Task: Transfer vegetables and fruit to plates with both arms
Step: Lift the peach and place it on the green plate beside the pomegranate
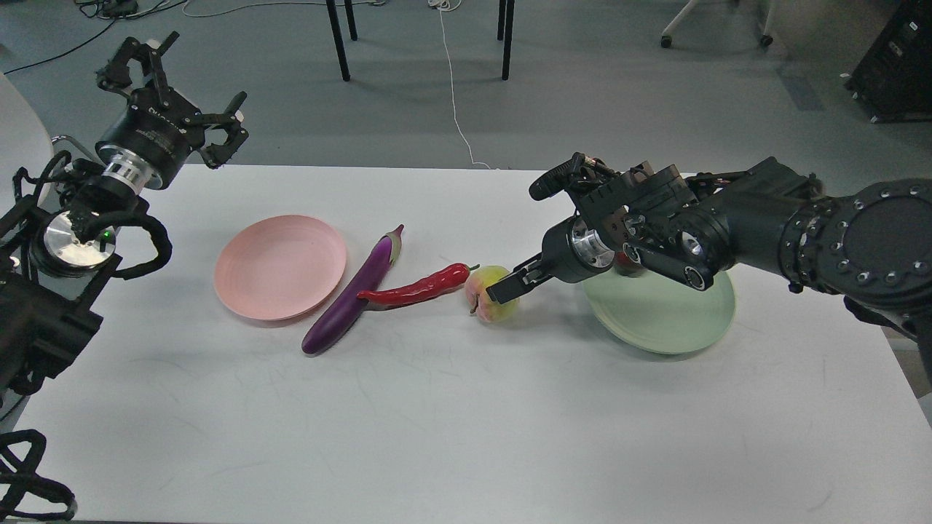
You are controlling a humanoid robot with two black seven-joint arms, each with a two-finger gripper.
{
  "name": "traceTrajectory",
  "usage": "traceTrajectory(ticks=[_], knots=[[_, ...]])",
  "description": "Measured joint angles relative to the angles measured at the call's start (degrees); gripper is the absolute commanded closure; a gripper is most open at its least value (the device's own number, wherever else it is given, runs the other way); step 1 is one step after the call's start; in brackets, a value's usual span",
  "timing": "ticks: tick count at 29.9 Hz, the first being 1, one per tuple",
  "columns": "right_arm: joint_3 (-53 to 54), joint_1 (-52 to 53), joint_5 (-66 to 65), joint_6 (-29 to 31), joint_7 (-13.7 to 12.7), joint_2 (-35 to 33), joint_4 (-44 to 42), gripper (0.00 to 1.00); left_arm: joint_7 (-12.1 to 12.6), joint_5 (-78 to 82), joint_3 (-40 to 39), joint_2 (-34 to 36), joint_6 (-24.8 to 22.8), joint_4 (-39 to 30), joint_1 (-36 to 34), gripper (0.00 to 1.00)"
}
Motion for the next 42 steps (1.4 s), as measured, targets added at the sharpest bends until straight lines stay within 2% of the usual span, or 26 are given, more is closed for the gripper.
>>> traceTrajectory(ticks=[11,15,23,25,31,35,42], knots=[[2.1,-2.7,0.3,-0.8,0.2,0.0,-0.3,0.08,0.2,0.1,0.1,0.1,0.2,0.0,0.1,0.01],[4.4,-5.0,0.3,-1.2,0.2,0.0,-2.1,0.17,0.2,0.1,1.9,0.9,0.2,0.0,0.1,0.01],[5.0,-6.9,0.1,-4.3,0.2,0.0,-2.9,0.46,0.2,0.1,3.8,1.6,0.5,-0.1,-0.8,0.01],[5.0,-6.5,0.1,-4.3,0.2,0.0,-2.6,0.50,0.2,0.1,3.8,1.5,0.6,-0.1,-0.9,0.01],[5.0,-4.1,0.3,-4.4,0.4,0.0,-0.8,0.51,0.2,0.1,3.7,0.9,0.8,-0.1,-1.0,0.01],[5.0,1.1,0.4,-4.2,0.4,-0.5,5.0,0.50,0.2,0.1,3.7,1.2,0.8,-1.2,-1.0,0.01],[0.6,6.1,-1.2,-2.9,-0.1,-9.7,13.2,0.49,0.2,0.1,3.7,3.5,1.3,-4.1,-1.0,0.01]])
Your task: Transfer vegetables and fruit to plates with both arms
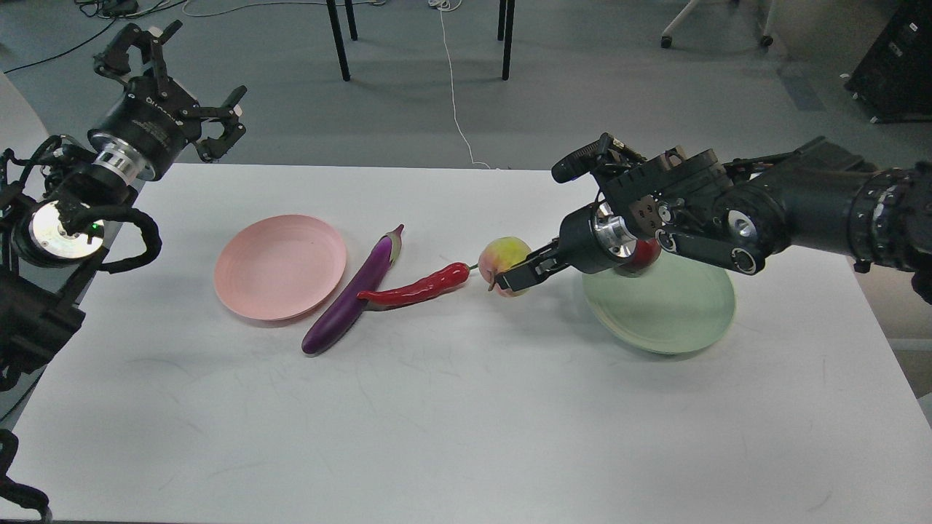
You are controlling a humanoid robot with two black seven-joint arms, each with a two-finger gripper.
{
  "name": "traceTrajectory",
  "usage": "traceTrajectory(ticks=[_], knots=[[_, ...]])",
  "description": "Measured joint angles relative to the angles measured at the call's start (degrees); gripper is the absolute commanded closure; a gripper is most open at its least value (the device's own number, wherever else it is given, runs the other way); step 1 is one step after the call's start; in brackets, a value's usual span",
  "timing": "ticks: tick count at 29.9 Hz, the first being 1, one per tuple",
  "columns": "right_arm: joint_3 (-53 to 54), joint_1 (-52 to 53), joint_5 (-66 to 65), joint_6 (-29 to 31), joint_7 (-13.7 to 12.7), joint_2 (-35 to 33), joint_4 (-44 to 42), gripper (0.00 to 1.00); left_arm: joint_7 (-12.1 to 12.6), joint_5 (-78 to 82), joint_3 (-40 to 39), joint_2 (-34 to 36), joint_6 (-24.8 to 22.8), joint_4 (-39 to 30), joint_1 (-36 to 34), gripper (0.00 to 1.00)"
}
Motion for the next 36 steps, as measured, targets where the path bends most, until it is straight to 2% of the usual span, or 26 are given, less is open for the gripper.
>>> traceTrajectory(ticks=[10,17,21,24,27,31,36], knots=[[-3.4,-0.8,-5.0,0.0,0.0,-10.3,2.5,0.46,0.0,0.0,0.1,0.1,0.0,-0.3,0.4,0.01],[-3.7,-2.5,-9.4,0.1,0.0,-14.6,3.8,0.44,-0.1,0.0,0.1,-0.4,0.0,-0.3,0.4,0.01],[-5.7,-3.0,-10.3,0.1,0.0,-15.4,3.9,0.33,-0.1,0.0,0.1,-0.3,0.0,-0.3,0.4,0.01],[-6.4,-3.1,-10.4,0.0,0.0,-15.6,3.9,0.16,0.0,0.0,0.1,-0.3,0.0,-0.3,0.4,0.01],[-6.3,-3.1,-10.2,0.0,0.0,-15.8,3.9,0.04,0.0,0.0,0.1,-0.3,0.0,-0.2,0.4,0.01],[-5.8,-2.6,-9.9,0.0,0.0,-17.1,5.1,0.02,0.2,0.0,0.1,-0.4,0.0,-0.3,0.4,0.01],[-3.5,-2.0,-9.8,0.0,0.0,-22.5,9.3,0.02,0.4,0.0,0.1,0.0,0.0,-0.5,0.4,0.01]])
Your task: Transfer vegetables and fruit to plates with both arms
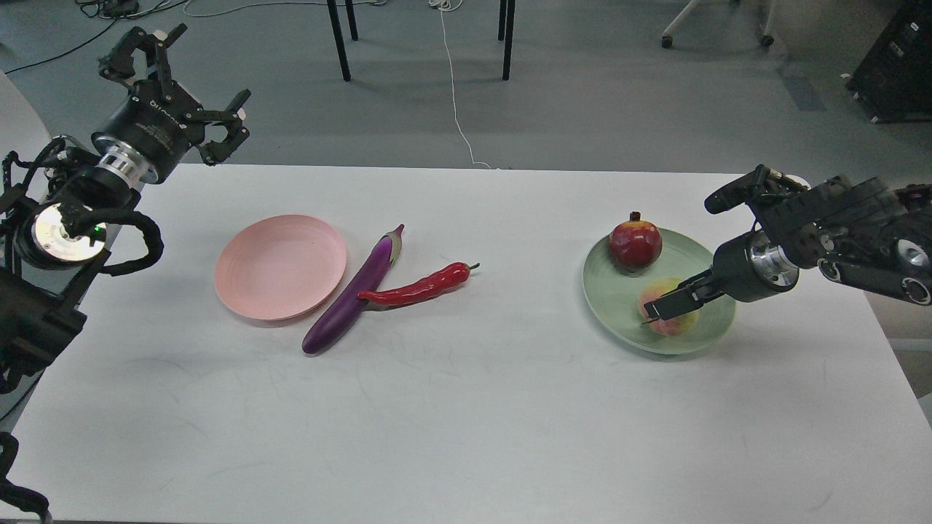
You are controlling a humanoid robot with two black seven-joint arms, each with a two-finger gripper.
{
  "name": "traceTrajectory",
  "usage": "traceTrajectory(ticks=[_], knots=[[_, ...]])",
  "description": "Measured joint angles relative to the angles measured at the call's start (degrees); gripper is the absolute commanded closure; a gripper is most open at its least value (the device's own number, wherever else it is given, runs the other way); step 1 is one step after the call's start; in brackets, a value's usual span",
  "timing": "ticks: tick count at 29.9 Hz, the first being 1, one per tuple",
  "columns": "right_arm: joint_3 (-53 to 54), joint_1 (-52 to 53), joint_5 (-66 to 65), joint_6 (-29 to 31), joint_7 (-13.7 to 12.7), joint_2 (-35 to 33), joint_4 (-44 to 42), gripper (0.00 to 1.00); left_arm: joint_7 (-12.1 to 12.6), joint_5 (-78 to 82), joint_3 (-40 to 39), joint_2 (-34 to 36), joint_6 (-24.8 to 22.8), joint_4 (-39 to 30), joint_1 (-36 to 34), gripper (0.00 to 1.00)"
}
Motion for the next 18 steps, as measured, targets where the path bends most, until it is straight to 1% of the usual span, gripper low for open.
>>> traceTrajectory(ticks=[2,4,6,9,14,18], knots=[[1.7,0.3,0.0,0.0,0.0,-1.4,0.4,0.02,0.0,0.0,0.0,-0.2,0.0,-0.1,0.0,0.01],[6.2,0.6,0.6,-0.1,0.0,-2.5,-0.3,0.02,0.0,0.0,0.1,-0.4,0.0,-0.5,0.0,0.01],[12.5,0.6,1.8,-0.1,-0.1,-3.4,-2.7,0.02,0.0,1.0,1.2,-0.2,0.0,-1.7,0.0,0.01],[21.3,-1.9,4.4,0.2,-0.2,-3.0,-8.8,0.02,-0.1,6.4,3.0,0.2,0.2,-4.0,-0.3,0.01],[31.8,-8.2,12.9,0.4,-0.1,4.1,-22.8,0.02,-0.3,27.2,3.5,1.7,0.2,-9.1,-0.8,0.01],[36.5,-12.3,21.7,0.4,0.0,6.9,-30.9,0.02,-0.5,48.3,3.6,2.7,-0.1,-15.2,-0.7,0.01]])
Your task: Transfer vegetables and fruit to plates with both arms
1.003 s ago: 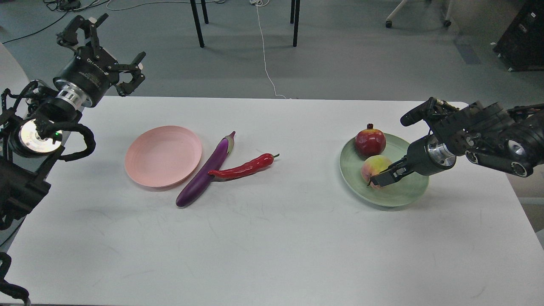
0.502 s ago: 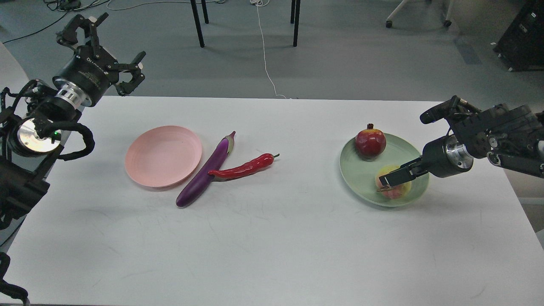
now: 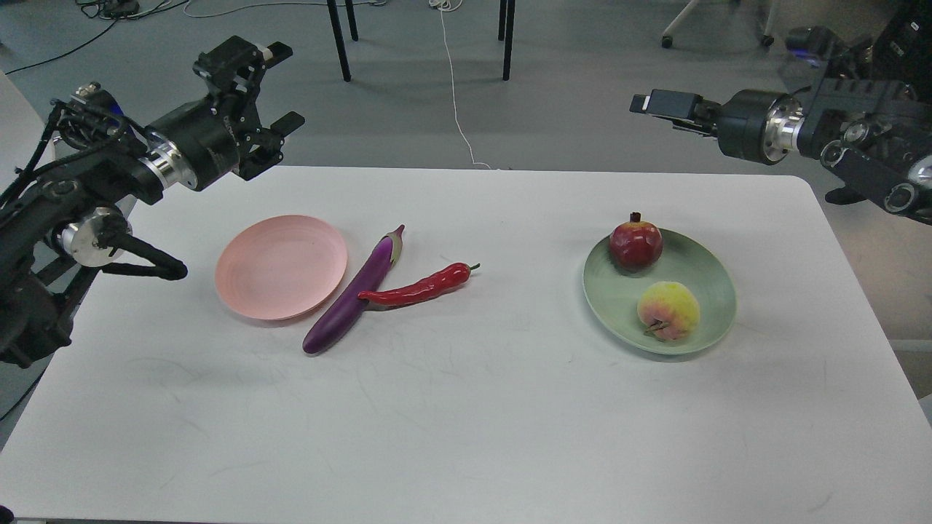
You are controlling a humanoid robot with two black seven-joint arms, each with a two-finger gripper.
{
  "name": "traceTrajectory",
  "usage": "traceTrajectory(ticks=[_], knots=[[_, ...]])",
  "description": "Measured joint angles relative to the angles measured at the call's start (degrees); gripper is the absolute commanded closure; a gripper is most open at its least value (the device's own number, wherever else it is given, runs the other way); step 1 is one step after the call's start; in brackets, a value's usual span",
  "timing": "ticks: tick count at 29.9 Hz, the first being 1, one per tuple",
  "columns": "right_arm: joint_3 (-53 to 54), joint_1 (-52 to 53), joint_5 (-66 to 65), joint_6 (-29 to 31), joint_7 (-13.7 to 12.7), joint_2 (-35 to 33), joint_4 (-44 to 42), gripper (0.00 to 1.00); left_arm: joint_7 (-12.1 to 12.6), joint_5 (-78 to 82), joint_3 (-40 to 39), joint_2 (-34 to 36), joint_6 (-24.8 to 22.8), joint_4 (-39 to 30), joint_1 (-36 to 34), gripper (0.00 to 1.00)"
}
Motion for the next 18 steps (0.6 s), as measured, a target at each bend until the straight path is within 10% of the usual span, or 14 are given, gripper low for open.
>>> traceTrajectory(ticks=[18], knots=[[24.2,-15.2,43.0,8.5,-0.1,-0.8,-3.5,0.02,0.0,70.7,18.9,-8.0,2.5,-9.1,-2.2,0.02]])
